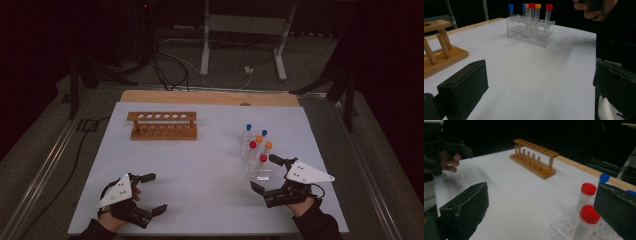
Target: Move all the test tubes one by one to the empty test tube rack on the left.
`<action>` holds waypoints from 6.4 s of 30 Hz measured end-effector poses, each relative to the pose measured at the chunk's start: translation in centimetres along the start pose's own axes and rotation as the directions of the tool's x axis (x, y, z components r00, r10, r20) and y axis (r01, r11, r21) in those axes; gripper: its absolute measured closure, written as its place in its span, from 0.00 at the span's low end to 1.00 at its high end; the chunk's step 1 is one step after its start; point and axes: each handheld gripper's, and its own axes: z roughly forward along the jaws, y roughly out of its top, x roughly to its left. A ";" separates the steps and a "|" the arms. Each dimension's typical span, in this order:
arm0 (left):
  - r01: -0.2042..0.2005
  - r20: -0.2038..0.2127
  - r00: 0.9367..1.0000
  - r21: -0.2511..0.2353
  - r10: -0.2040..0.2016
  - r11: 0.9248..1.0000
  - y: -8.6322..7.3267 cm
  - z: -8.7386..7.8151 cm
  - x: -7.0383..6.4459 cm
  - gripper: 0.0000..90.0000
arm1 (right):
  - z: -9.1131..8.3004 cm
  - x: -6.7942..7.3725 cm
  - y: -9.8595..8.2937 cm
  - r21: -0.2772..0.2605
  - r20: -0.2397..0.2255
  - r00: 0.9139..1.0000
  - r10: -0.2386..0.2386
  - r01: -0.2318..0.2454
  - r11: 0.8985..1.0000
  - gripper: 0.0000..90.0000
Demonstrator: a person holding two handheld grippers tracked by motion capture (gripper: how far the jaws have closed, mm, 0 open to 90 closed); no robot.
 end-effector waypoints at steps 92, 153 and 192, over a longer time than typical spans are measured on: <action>0.020 0.017 1.000 -0.004 -0.020 1.000 0.1 -0.1 0.1 0.01 | 2.6 -1.6 -1.3 0.199 0.333 0.940 0.068 -0.141 0.970 0.83; 0.068 0.132 0.989 0.030 -0.072 0.997 7.0 5.5 -0.5 0.05 | 7.6 4.9 0.7 0.247 0.004 1.000 -0.026 0.024 0.969 0.83; -0.048 0.089 0.995 0.038 0.044 0.998 9.6 10.9 -2.2 0.57 | 8.9 6.9 1.3 0.245 -0.079 0.996 -0.047 0.065 0.967 0.83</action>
